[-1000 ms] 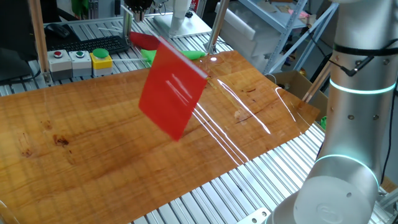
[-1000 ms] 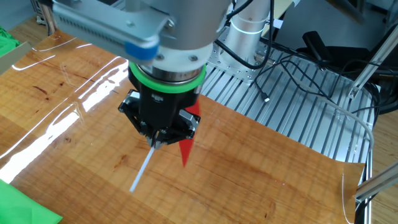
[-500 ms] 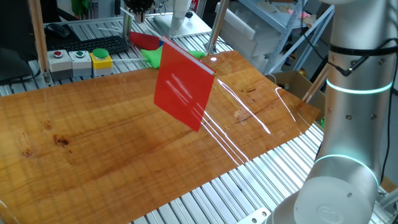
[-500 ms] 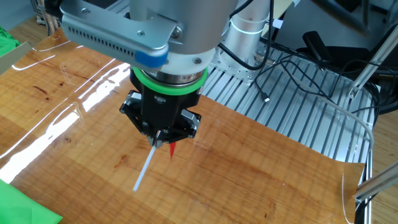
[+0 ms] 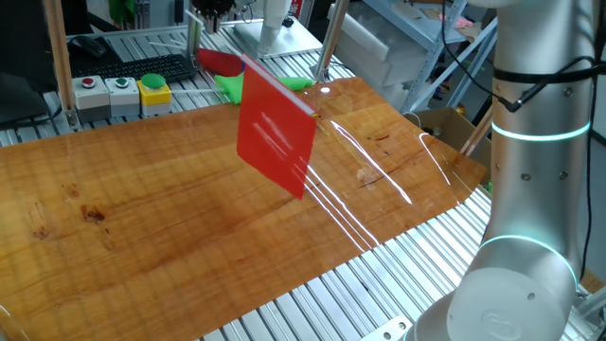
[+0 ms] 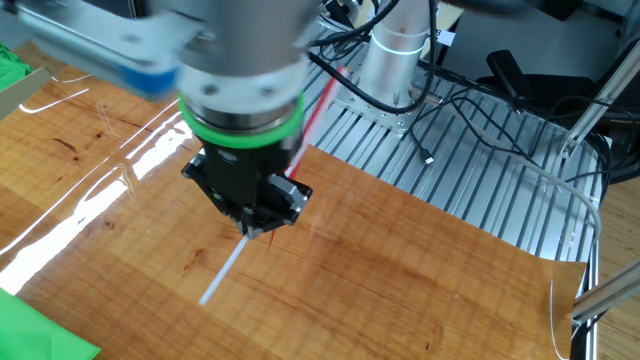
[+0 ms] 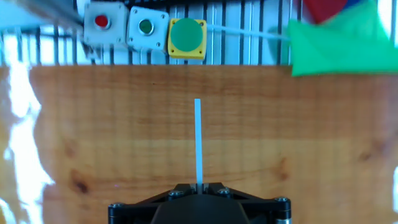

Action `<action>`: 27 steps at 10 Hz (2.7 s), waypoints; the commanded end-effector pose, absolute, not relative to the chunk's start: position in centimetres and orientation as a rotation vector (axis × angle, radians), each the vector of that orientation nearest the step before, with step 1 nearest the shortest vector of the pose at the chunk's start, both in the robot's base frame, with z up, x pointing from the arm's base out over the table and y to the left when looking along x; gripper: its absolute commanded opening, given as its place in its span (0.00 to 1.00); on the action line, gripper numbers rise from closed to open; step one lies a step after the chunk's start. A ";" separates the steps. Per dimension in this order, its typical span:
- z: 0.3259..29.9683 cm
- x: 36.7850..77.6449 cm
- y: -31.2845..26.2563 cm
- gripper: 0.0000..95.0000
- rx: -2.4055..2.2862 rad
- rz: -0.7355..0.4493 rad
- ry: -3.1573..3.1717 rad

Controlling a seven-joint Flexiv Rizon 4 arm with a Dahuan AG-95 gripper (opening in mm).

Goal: Wave the flag

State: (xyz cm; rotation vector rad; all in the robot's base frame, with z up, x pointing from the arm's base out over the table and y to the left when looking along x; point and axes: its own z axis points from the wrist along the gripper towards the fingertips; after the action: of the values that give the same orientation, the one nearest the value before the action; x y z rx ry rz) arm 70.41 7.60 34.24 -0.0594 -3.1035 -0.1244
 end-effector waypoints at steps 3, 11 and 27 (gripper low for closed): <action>34.1 70.3 7.7 0.00 -0.671 -0.526 -3.012; 33.6 70.8 6.7 0.00 -0.102 0.302 -3.288; 33.5 70.9 6.5 0.00 -0.173 -0.117 -3.153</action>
State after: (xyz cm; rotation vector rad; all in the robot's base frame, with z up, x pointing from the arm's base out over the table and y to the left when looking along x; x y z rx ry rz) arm 70.77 6.36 33.43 0.1594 -3.2007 0.3834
